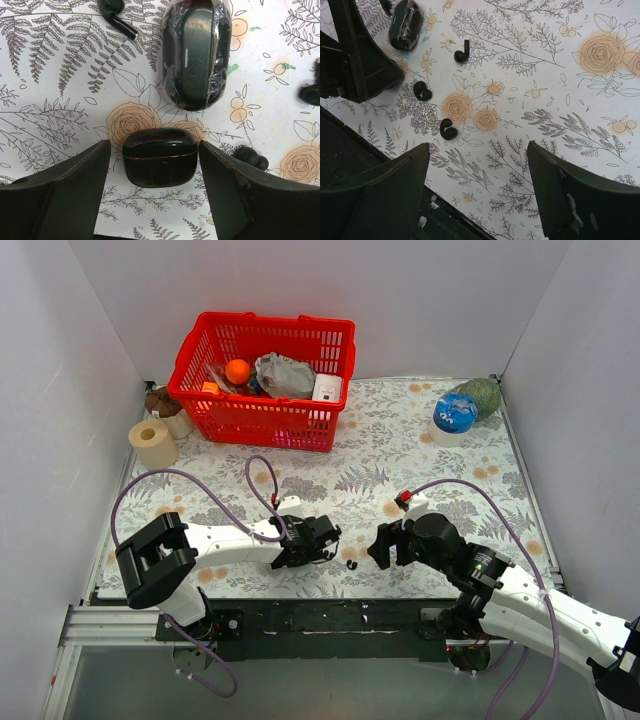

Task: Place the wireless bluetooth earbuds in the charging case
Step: Pick up the charging case at the center of the board.

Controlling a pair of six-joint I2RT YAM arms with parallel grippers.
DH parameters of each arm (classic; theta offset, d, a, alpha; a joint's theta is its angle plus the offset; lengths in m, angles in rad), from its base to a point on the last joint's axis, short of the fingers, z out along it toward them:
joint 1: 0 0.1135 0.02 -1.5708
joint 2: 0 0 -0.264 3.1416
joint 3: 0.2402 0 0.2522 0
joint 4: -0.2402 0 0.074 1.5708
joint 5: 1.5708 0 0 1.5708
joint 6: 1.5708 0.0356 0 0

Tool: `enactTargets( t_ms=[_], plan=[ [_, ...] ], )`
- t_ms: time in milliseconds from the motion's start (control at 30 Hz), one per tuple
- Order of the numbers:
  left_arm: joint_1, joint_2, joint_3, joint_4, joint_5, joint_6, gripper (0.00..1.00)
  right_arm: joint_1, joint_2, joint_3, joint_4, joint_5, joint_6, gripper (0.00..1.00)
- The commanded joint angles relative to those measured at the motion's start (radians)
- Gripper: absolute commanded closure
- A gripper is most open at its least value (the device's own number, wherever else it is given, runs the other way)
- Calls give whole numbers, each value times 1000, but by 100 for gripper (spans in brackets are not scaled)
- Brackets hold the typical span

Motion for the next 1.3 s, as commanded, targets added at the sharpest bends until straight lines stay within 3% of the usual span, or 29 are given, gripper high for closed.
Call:
enactTargets(
  t_ms=[0,133,233,367,467,500,533,700,800,1000,1033,1100,1267],
  plan=[
    [-33,73,-75,0,195,-96,28,3,-11,-9,20,-2,-4,13],
    [-36,61,-93,11,192,-78,30,3,-16,-10,17,0,-1,13],
    [-37,59,-101,25,195,-70,38,3,-17,-7,14,0,2,13],
    [-36,70,-118,65,216,-63,58,3,-20,-4,4,-2,7,14],
    [-37,70,-127,69,222,-58,78,3,-22,3,0,1,7,13],
    [-37,62,-133,69,216,-56,93,3,-20,7,1,1,7,14],
    [-39,39,-133,68,207,-44,100,3,-20,14,1,3,7,14],
    [-77,-177,-80,83,8,100,100,3,7,92,4,-3,4,14],
    [-88,-397,-102,250,-43,300,100,3,61,198,0,-8,-34,14],
    [-95,-707,-377,837,-5,811,100,3,216,455,-65,-101,-93,10],
    [-94,-734,-453,964,53,876,100,3,225,477,-68,-112,-99,10],
    [-94,-789,-513,1071,136,1078,100,3,236,519,-66,-121,-99,9],
    [-95,-838,-611,1266,251,1321,100,3,282,594,-95,-158,-99,8]
  ],
)
